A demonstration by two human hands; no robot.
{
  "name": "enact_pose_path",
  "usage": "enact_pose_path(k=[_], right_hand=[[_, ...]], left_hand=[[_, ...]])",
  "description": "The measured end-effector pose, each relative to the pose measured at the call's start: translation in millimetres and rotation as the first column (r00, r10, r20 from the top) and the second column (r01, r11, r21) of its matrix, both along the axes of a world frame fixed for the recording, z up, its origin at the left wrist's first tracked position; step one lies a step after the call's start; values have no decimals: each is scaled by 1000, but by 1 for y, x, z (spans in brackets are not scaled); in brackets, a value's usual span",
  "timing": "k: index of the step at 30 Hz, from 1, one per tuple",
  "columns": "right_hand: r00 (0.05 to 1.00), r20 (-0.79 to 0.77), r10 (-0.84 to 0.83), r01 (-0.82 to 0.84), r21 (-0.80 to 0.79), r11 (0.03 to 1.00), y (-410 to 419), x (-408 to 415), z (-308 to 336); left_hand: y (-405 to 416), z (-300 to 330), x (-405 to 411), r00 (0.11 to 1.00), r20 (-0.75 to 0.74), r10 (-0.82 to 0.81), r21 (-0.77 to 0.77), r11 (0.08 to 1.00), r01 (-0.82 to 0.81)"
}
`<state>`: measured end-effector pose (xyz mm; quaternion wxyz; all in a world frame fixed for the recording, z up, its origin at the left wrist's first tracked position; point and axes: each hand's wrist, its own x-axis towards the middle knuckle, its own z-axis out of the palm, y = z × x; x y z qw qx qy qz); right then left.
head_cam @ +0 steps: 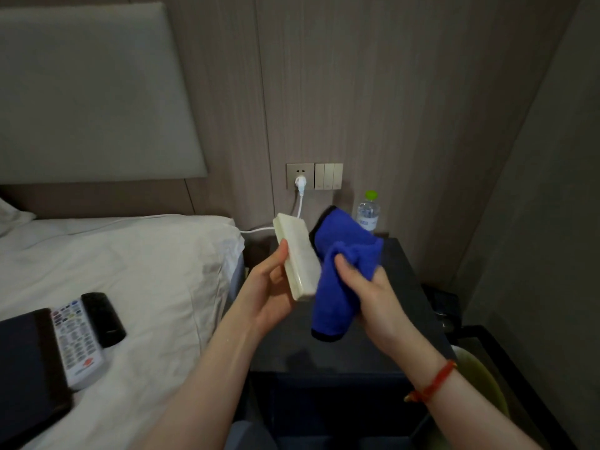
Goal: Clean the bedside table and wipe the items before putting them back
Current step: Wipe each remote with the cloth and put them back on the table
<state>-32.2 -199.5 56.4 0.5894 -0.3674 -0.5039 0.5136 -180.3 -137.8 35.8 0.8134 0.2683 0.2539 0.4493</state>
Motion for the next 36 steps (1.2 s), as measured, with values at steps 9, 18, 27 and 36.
enact_pose_path(k=[9,18,27,36], right_hand=[[858,513,-33,-31,115,993,22,-22,22],[1000,8,-8,10,-326,945,35,-23,-9],[721,632,-286,243,156,957,41,-14,-46],[672,652,-351,277,218,936,104,19,-69]], left_hand=[[1,4,4,982,-176,-66,154,984,94],[14,18,20,897,-396,196,155,977,-144],[38,1,52,842,-430,325,-51,923,-383],[102,-26,86,897,-413,158,-210,942,-262]])
